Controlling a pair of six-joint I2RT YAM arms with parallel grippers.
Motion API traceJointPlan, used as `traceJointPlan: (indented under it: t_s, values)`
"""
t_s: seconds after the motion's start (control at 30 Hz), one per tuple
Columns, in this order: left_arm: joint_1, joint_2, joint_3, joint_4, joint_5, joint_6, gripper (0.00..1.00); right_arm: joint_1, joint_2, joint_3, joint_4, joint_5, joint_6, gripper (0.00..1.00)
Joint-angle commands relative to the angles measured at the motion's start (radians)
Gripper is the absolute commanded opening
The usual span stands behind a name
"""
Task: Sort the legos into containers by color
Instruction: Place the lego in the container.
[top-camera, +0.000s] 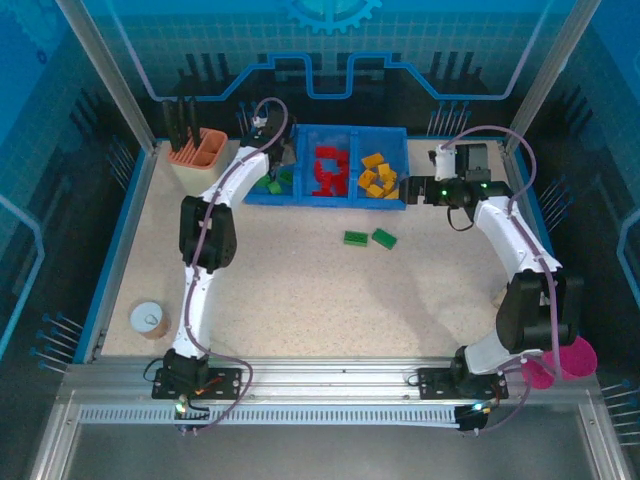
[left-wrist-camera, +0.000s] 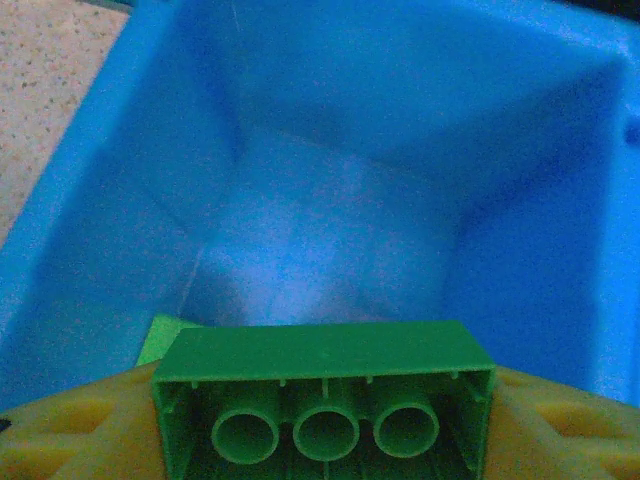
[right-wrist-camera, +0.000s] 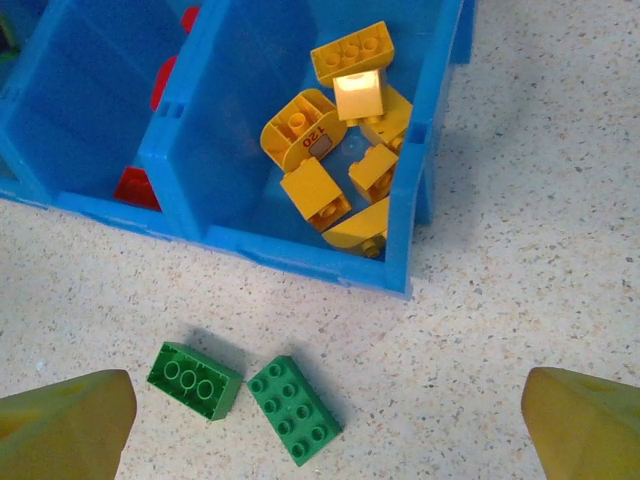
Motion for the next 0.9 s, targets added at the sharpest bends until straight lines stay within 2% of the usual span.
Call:
traceJointPlan:
  t_s: [0.0,0.33,0.57,0.7,0.87]
  values:
    - [0.016,0.062,0.073,0.011,-0.013,-0.026,0.68,0.021,0.012,0.032,-0.024,0.007,-0.010,1.00]
    - [0.039,0.136,0.113,0.065,0.043,-0.087,0.73,0.066,0.052,0.059,-0.053,0.027,-0.025,1.00]
    - [0.039,0.127,0.108,0.084,0.047,-0.097,0.79,0.092,0.074,0.093,-0.075,0.037,-0.039,1.00]
    - [0.039,0.074,0.068,0.126,0.049,-0.094,0.78,0.103,0.080,0.099,-0.078,0.046,-0.043,1.00]
    - [0.038,-0.092,-0.091,0.255,0.092,-0.070,0.78,0.112,0.085,0.106,-0.073,0.043,-0.043,1.00]
